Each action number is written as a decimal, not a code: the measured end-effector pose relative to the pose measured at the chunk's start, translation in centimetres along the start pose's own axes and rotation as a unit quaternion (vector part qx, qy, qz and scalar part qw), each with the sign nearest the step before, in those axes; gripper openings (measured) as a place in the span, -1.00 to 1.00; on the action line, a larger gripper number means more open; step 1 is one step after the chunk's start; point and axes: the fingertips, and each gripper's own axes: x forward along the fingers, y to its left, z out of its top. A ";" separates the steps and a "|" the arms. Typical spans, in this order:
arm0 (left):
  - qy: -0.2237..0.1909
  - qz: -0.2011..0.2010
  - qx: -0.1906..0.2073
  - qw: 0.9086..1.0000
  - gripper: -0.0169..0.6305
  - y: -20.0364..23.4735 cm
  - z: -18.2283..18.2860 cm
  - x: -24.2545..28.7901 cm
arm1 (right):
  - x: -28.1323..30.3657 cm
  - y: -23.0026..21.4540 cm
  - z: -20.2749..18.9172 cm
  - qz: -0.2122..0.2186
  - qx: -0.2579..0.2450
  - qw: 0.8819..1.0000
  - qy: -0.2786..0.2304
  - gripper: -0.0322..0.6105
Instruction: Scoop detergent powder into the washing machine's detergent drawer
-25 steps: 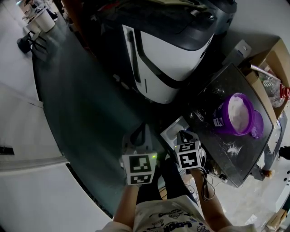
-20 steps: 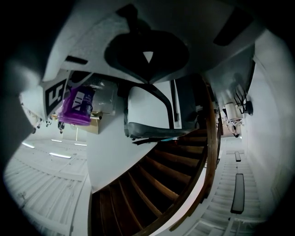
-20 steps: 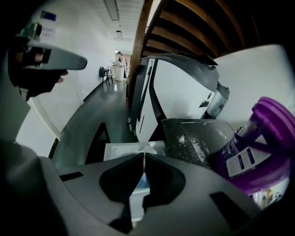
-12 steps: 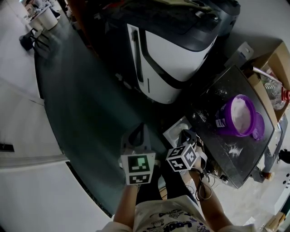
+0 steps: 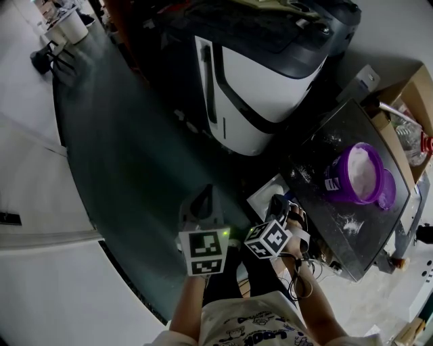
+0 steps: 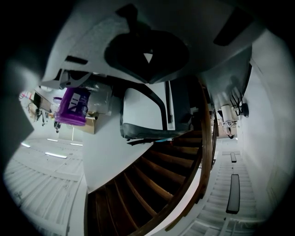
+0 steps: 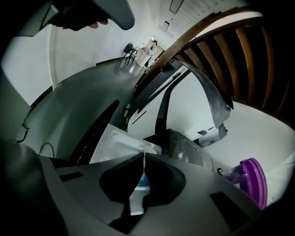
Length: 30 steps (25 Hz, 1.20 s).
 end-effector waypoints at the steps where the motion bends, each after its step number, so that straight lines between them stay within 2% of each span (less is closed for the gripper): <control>1: 0.000 0.000 0.000 1.000 -0.94 0.1 0.0 0.0 | 0.0 0.0 0.0 0.000 0.001 1.000 0.001 -0.83; 8: 0.000 0.000 -0.003 1.000 -0.94 0.6 -0.1 0.0 | -0.2 0.2 0.1 0.009 0.007 1.000 0.002 -0.83; 16: -0.003 -0.003 -0.005 1.000 -0.94 1.0 0.2 -0.1 | -0.5 -0.4 -0.3 0.013 0.063 0.998 0.004 -0.83; 19: -0.007 -0.006 -0.004 1.000 -0.94 1.1 0.4 -0.2 | -0.9 -0.8 -0.2 0.019 0.105 0.994 -0.002 -0.83; 24: -0.016 -0.009 -0.002 1.000 -0.94 1.2 1.1 -0.6 | -2.2 -1.9 -0.1 0.024 0.189 0.981 -0.023 -0.83; 30: -0.029 -0.019 0.002 0.999 -0.94 0.5 2.0 -1.3 | -5.1 -4.0 0.2 0.030 0.299 0.952 -0.060 -0.83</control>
